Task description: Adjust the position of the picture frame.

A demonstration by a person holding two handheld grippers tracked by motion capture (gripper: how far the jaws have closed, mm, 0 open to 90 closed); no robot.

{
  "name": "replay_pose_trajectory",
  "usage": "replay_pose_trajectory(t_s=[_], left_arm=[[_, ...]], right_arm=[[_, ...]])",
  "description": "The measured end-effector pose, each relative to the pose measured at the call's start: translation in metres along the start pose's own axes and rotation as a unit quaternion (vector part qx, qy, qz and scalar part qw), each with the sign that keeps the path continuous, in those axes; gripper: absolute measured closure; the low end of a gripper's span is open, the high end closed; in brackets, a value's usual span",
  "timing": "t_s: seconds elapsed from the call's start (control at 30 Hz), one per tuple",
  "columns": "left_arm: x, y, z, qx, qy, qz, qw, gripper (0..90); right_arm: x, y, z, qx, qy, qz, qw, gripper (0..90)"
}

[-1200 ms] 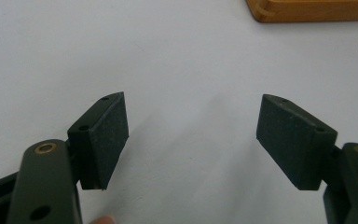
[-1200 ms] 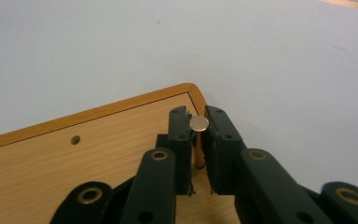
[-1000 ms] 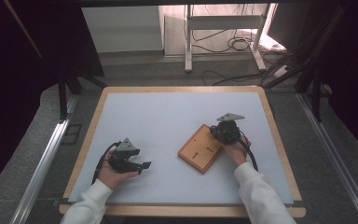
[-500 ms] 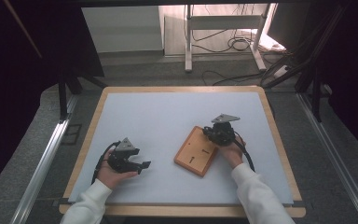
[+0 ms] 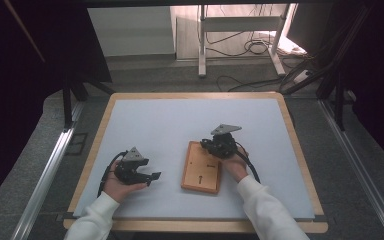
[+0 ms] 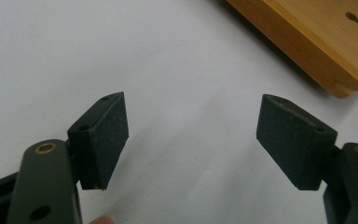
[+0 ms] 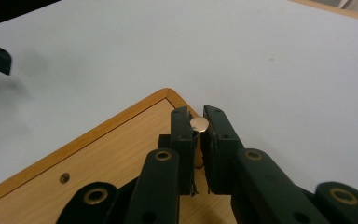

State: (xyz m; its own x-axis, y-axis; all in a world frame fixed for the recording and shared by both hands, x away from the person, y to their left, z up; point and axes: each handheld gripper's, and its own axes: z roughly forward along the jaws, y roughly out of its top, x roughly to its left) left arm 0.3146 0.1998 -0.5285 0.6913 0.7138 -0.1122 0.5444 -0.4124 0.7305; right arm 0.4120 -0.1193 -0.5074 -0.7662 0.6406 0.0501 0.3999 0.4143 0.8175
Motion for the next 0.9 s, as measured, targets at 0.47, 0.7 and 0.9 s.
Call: replay_pose_trajectory(t_s=[0.47,0.7,0.9], left_arm=[[0.0,-0.001,0.0,0.0,0.0,-0.003,1.0,24.9],[0.0,0.0,0.0,0.0,0.001,0.0,1.0,24.9],[0.0,0.0,0.0,0.0,0.0,-0.001,1.0,24.8]], right_arm=[[0.017,0.0,0.017,0.015,0.02,-0.02,0.9995,83.3],[0.014,0.001,0.012,0.004,0.026,-0.002,0.9996,62.2],[0.013,-0.004,-0.028,-0.002,0.014,-0.009,0.9999,49.4]])
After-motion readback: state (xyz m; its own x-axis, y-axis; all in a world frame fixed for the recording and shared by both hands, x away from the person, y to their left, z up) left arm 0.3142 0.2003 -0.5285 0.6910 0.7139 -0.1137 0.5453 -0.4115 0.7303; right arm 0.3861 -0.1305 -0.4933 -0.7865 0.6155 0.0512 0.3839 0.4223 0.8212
